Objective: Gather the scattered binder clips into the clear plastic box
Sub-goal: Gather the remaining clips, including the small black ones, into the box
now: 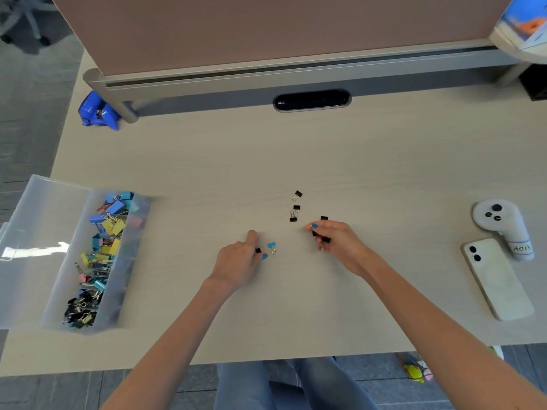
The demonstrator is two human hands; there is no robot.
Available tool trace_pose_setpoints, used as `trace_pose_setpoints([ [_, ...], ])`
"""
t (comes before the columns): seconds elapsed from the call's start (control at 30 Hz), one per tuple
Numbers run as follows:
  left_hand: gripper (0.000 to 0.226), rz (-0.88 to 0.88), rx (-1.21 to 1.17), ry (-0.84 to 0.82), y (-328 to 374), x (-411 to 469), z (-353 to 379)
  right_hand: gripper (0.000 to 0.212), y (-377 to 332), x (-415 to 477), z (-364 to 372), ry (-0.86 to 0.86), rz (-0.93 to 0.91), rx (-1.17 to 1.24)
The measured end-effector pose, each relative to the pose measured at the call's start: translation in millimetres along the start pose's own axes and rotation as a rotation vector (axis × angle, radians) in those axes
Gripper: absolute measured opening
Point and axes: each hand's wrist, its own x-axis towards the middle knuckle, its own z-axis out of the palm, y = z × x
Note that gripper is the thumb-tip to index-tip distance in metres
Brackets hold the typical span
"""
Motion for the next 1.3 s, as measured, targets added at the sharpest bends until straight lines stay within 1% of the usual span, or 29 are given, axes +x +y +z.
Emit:
trace_pose_setpoints([
  [0.07, 0.025, 0.027, -0.012, 0.015, -3, 3, 2, 0.020, -7, -2, -1, -0.074, 0.078, 0.242],
  [0.1, 0.023, 0.016, -0.072, 0.017, -3, 5, 2, 0.020, -10, -3, -2, -0.104, 0.103, 0.333],
  [0.13, 0.021, -0.018, -0.192, 0.004, -2, 6, 2, 0.019, -13, -3, -2, -0.120, 0.108, 0.399],
  [0.17, 0.018, -0.062, -0.362, -0.017, 1, 8, 0, 0.019, -15, -2, -2, -0.126, 0.101, 0.429],
  [0.23, 0.018, -0.154, -0.743, -0.067, 9, 11, -7, 0.020, -19, -1, -2, -0.098, 0.077, 0.377],
  [0.33, 0.030, -0.233, -1.107, -0.170, 21, 12, -22, 0.025, -22, 3, -4, 0.043, 0.049, 0.183],
  [0.43, 0.024, -0.202, -1.441, -0.291, 23, 14, -32, 0.020, -22, 9, -11, 0.203, 0.010, -0.014],
  [0.47, 0.022, -0.172, -1.568, -0.335, 23, 14, -35, 0.017, -21, 11, -13, 0.262, -0.020, -0.128],
  [0.53, 0.019, -0.120, -1.768, -0.400, 24, 15, -40, 0.016, -18, 17, -16, 0.380, -0.088, -0.446],
  [0.6, 0.019, -0.071, -1.856, -0.431, 25, 17, -44, 0.030, -15, 20, -13, 0.445, -0.111, -0.810],
  [0.67, 0.019, -0.039, -1.870, -0.439, 25, 21, -46, 0.044, -13, 22, -4, 0.463, -0.106, -1.175],
  [0.7, 0.019, -0.035, -1.860, -0.438, 25, 22, -47, 0.048, -12, 23, 0, 0.473, -0.114, -1.307],
  [0.77, 0.023, -0.076, -1.798, -0.420, 25, 24, -50, 0.050, -10, 25, 6, 0.485, -0.140, -1.464],
  [0.83, 0.031, -0.155, -1.609, -0.355, 25, 24, -51, 0.045, -7, 27, 9, 0.476, -0.159, -1.547],
  [0.9, 0.031, -0.210, -1.393, -0.262, 25, 23, -50, 0.038, -6, 28, 11, 0.447, -0.170, -1.603],
  [0.97, 0.028, -0.244, -1.231, -0.184, 26, 22, -46, 0.033, -6, 29, 11, 0.435, -0.199, -1.625],
  [1.03, 0.032, -0.307, -0.996, -0.108, 25, 24, -39, 0.029, -7, 29, 9, 0.410, -0.227, -1.563],
  [1.07, 0.036, -0.330, -0.818, -0.070, 25, 25, -35, 0.028, -9, 29, 7, 0.376, -0.227, -1.478],
  [1.1, 0.041, -0.340, -0.611, -0.048, 26, 24, -31, 0.028, -11, 27, 7, 0.324, -0.208, -1.341],
  [1.13, 0.046, -0.345, -0.396, -0.039, 29, 23, -29, 0.030, -13, 26, 7, 0.251, -0.171, -1.112],
  [1.17, 0.050, -0.340, -0.207, -0.039, 33, 22, -26, 0.032, -17, 24, 8, 0.165, -0.116, -0.804],
  [1.2, 0.054, -0.324, -0.070, -0.048, 37, 21, -24, 0.034, -20, 21, 8, 0.078, -0.042, -0.494],
  [1.23, 0.057, -0.299, 0.020, -0.059, 42, 20, -20, 0.034, -25, 17, 8, -0.019, 0.032, -0.242],
  [1.27, 0.058, -0.270, 0.084, -0.071, 46, 20, -17, 0.033, -28, 14, 7, -0.129, 0.078, -0.067],
  [1.3, 0.056, -0.240, 0.138, -0.078, 50, 20, -14, 0.031, -31, 10, 7, -0.236, 0.090, 0.038],
])
